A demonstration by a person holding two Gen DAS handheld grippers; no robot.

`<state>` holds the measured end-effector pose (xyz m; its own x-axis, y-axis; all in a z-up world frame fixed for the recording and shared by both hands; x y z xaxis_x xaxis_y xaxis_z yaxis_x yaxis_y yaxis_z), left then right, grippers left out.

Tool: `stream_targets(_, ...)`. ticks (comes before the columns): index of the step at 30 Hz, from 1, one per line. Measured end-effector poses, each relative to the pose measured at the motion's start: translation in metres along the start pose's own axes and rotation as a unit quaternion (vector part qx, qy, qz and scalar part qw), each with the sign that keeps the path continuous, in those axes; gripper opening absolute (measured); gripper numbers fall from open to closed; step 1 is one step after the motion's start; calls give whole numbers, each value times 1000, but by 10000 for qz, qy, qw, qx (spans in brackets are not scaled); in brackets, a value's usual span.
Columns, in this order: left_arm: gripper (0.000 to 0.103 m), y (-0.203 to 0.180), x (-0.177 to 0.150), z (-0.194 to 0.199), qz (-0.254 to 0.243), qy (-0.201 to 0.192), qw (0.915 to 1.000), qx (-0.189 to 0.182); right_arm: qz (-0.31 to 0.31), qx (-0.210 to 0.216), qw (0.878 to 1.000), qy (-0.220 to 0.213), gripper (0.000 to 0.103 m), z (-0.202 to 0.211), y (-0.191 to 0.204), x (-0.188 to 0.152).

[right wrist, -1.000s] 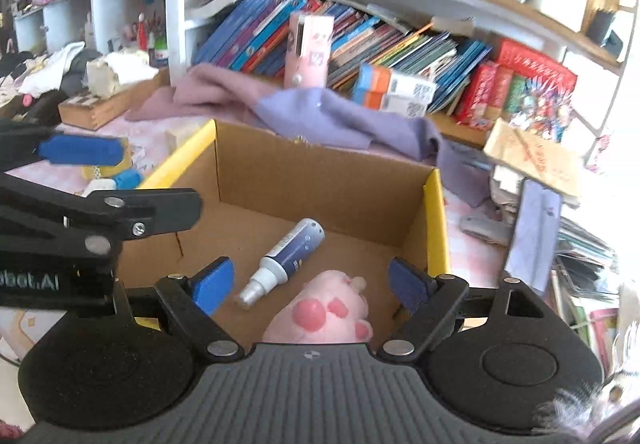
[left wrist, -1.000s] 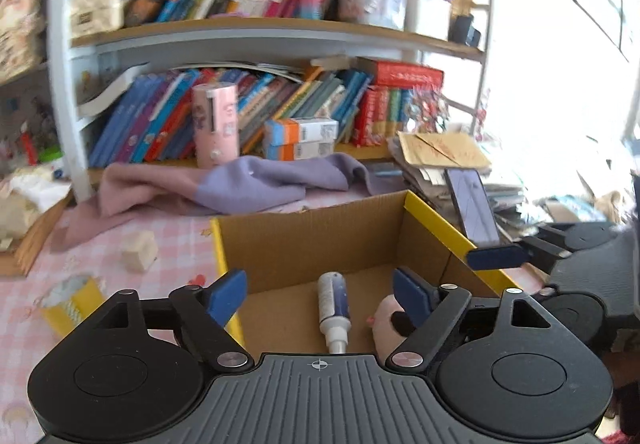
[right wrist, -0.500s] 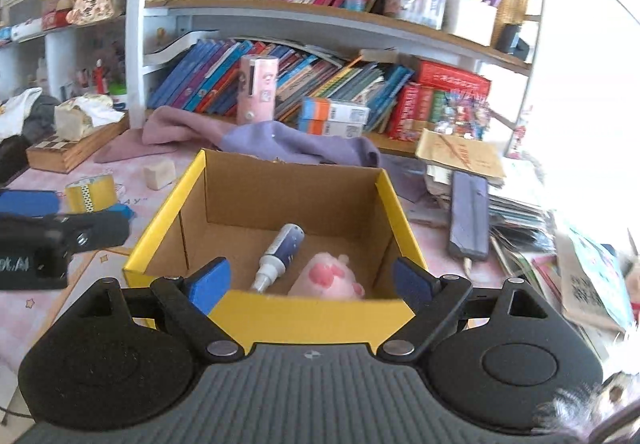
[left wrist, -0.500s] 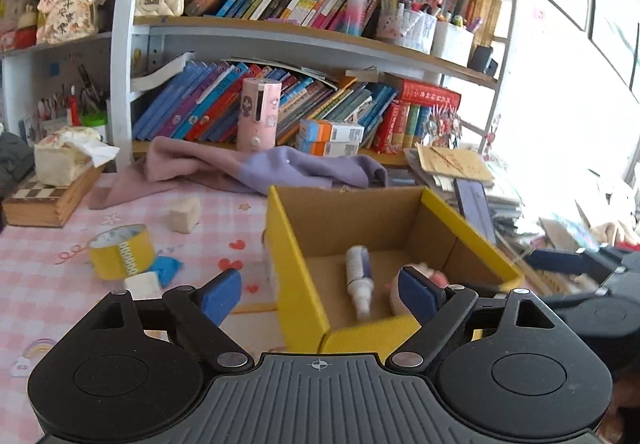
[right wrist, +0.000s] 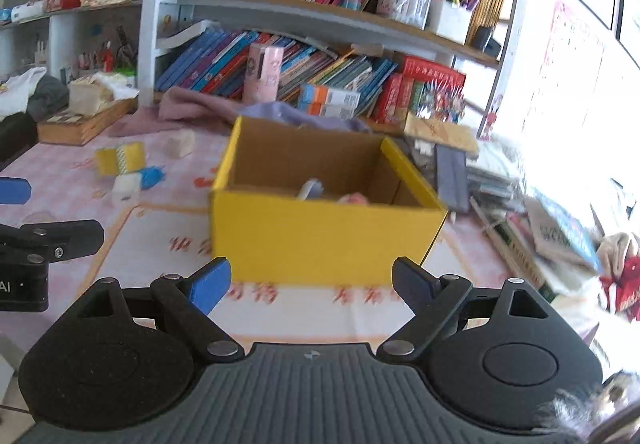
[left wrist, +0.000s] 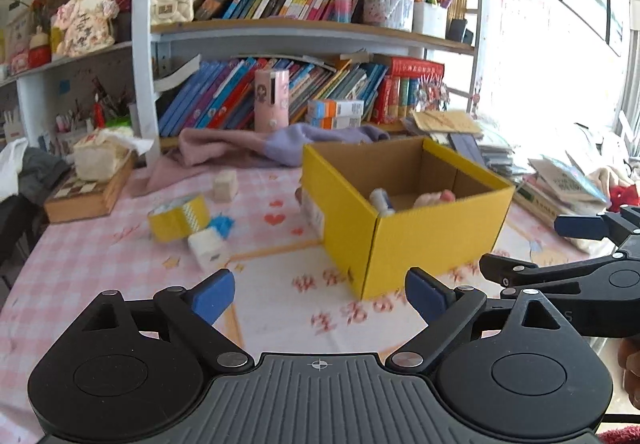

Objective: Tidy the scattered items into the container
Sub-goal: 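Withdraw both tools from the box and move toward the tape and charger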

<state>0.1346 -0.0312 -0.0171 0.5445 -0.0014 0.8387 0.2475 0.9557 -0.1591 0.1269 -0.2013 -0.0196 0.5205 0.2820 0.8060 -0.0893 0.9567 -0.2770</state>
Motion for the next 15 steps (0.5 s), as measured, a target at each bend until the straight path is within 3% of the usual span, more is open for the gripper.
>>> stream_targets(9, 95, 48, -29, 19, 383, 412, 9979, 315, -55, 460, 9978, 469, 88, 11, 52, -16)
stream_targets(15, 95, 78, -38, 31, 695, 456, 9952, 519, 151, 738, 9953, 603, 88, 17, 86, -18)
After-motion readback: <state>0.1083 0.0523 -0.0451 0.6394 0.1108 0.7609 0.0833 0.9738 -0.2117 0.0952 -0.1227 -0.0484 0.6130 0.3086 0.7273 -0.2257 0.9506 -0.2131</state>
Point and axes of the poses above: each gripper's, at about its wrist camera, not at the fingertips, and z roughly against the way its jaws point, y to its left, x to its top, the point moved 9 cm from there along -z, roughly the way its jaws point, and after that the axes turned 8 degrees about z, right-handed, at the moved point
